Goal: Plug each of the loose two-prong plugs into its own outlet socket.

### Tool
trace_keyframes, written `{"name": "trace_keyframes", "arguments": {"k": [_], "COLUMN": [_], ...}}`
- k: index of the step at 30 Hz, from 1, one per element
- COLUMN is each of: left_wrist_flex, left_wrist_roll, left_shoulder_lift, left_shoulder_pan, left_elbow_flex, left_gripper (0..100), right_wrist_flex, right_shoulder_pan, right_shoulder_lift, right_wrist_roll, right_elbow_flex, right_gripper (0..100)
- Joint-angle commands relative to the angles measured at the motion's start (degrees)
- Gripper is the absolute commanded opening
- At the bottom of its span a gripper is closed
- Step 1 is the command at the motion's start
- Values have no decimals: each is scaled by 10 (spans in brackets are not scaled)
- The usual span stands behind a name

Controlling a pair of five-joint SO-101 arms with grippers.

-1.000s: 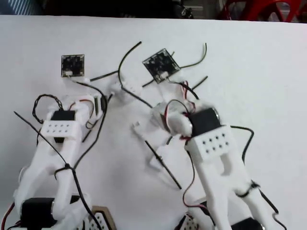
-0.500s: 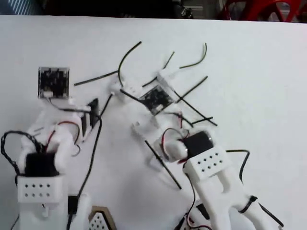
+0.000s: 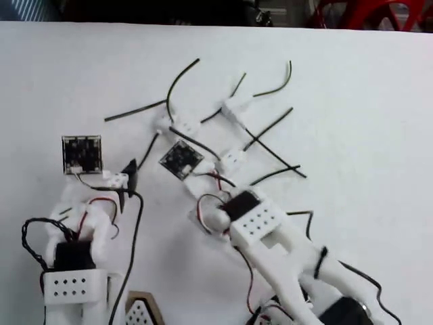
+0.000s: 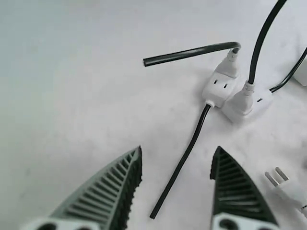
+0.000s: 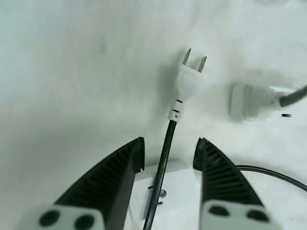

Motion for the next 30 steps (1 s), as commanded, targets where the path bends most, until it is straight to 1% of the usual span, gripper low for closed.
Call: {"name": "trace_keyframes", "arguments": {"k": [1,7,12,14,16,18,20,22,27,30], "left_wrist_flex": [-14,-14,-14,-14,-14,-14,-14,-14,-14,-14], "left_wrist_roll": [-5,-5,-5,-6,-6,-6,-6,-6,-7,-7], "left_shoulder_lift": [-15,-15,-15,-15,-15,-15,-15,-15,-15,-15], "left_shoulder_pan": [-7,-5,-4,-4,-4,-5,-7,-7,-7,-7], "left_elbow_flex": [8,11,18,18,18,18,19,19,19,19], "left_gripper": [238,238,238,238,238,238,238,238,238,238], "right_wrist_flex": [-14,-14,-10,-10,-13,-7,7,28,116,167], "right_shoulder_pan": [-7,-7,-3,-3,-3,-3,-3,-3,0,29], "right_shoulder_lift": [65,174,249,261,261,248,222,185,57,-32], "right_wrist_roll": [-3,-4,-60,-62,-59,-62,-62,-62,-62,-63], "right_elbow_flex": [-59,-121,-163,-171,-177,-178,-174,-172,-171,-171], "right_gripper": [166,166,157,100,9,34,12,18,17,17]}}
